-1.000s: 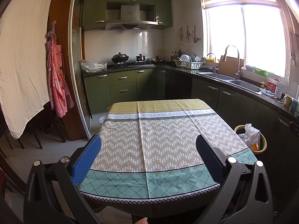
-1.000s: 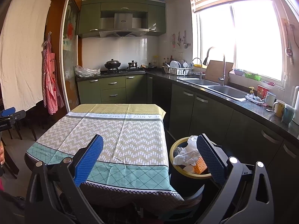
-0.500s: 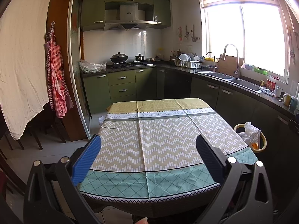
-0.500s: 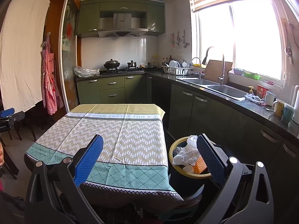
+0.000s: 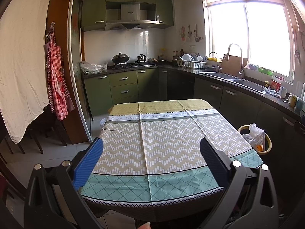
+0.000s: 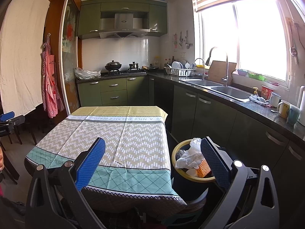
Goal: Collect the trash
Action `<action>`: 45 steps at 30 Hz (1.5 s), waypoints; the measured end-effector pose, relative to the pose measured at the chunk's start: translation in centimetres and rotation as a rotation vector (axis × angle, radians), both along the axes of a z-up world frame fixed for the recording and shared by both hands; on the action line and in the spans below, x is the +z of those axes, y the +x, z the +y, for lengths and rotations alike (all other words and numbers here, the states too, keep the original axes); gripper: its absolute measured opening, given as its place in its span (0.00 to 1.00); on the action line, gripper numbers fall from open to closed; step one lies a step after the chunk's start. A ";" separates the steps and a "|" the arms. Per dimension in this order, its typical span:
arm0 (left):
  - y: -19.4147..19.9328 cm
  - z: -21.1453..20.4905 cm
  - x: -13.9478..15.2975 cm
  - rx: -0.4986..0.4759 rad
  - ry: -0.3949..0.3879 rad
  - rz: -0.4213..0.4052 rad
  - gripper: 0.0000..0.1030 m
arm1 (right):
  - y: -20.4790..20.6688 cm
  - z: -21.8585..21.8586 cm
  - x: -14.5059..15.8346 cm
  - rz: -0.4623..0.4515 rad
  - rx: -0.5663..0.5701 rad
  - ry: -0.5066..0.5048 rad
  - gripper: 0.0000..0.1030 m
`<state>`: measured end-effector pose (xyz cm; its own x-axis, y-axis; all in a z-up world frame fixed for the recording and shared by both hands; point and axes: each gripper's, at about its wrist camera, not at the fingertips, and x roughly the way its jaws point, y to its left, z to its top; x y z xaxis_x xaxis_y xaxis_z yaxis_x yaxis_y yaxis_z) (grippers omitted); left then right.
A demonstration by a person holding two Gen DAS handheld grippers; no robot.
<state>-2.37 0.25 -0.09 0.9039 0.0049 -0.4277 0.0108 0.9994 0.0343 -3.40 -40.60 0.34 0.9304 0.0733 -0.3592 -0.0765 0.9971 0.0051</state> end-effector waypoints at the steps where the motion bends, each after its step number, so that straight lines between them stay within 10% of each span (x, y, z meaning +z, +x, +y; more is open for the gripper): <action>1: 0.0 0.0 0.0 0.000 0.001 0.000 0.94 | 0.0 0.0 0.0 -0.001 -0.001 0.000 0.96; 45: 0.7 -0.9 -0.4 -0.027 0.007 0.016 0.94 | 0.2 1.0 -0.5 0.017 -0.033 0.006 0.96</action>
